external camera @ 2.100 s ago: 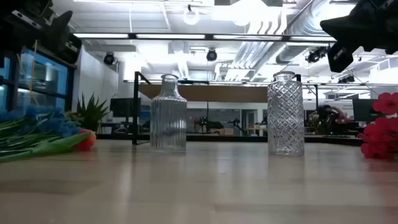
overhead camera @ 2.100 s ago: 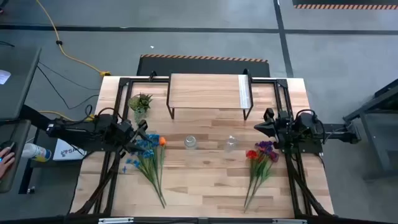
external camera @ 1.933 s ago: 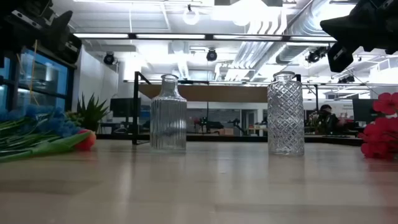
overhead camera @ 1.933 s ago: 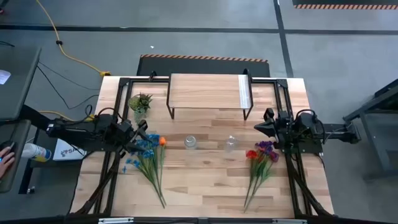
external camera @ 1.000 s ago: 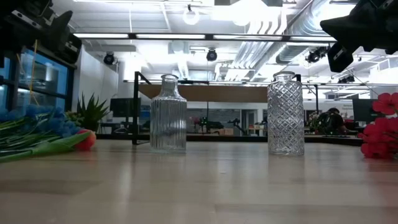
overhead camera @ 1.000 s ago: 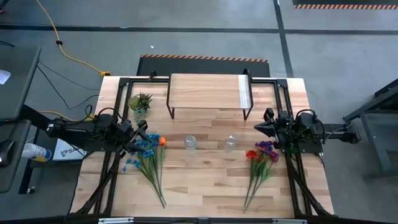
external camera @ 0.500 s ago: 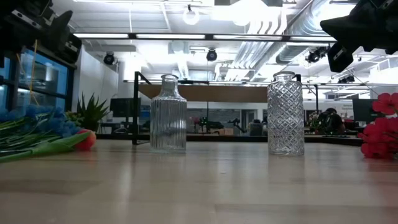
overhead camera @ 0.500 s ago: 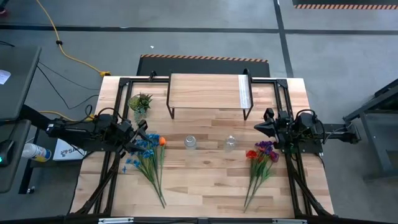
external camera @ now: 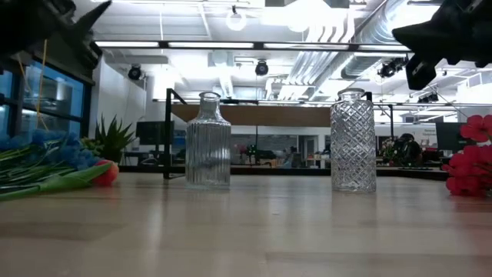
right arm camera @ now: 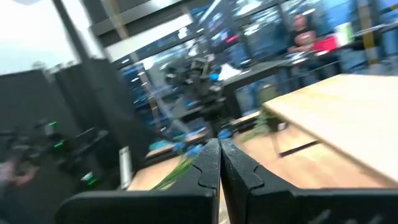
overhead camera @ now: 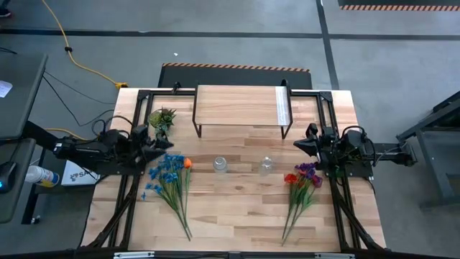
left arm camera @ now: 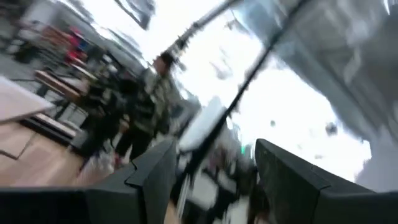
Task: Pick and place flowers into a vace then onto a shelf
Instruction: Put the orange flowers into the right transparent flower vase
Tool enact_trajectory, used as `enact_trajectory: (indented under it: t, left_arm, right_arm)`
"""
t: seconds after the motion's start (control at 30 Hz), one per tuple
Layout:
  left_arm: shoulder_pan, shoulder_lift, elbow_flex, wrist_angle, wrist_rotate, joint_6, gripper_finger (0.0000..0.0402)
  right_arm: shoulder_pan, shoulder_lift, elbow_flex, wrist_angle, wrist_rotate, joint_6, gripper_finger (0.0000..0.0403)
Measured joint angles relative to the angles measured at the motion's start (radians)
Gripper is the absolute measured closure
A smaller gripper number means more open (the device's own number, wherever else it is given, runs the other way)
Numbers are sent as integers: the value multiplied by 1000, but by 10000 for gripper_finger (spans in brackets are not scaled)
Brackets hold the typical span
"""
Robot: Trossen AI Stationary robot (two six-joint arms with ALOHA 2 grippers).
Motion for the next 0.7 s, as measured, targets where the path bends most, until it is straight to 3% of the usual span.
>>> enact_trajectory:
  t: [0.17,0.37,0.5,0.7]
  left_arm:
    - [0,-1,35,121,-77,-12,149]
    - [0,0,77,142,-135,73,149]
    - [0,4,97,141,-181,121,149]
    - [0,4,120,140,-266,156,149]
  right_arm:
    - [0,0,0,73,170,102,402]
    - [0,0,0,262,336,115,402]
    - [0,0,0,448,308,109,402]
    - [0,1,0,712,114,108,402]
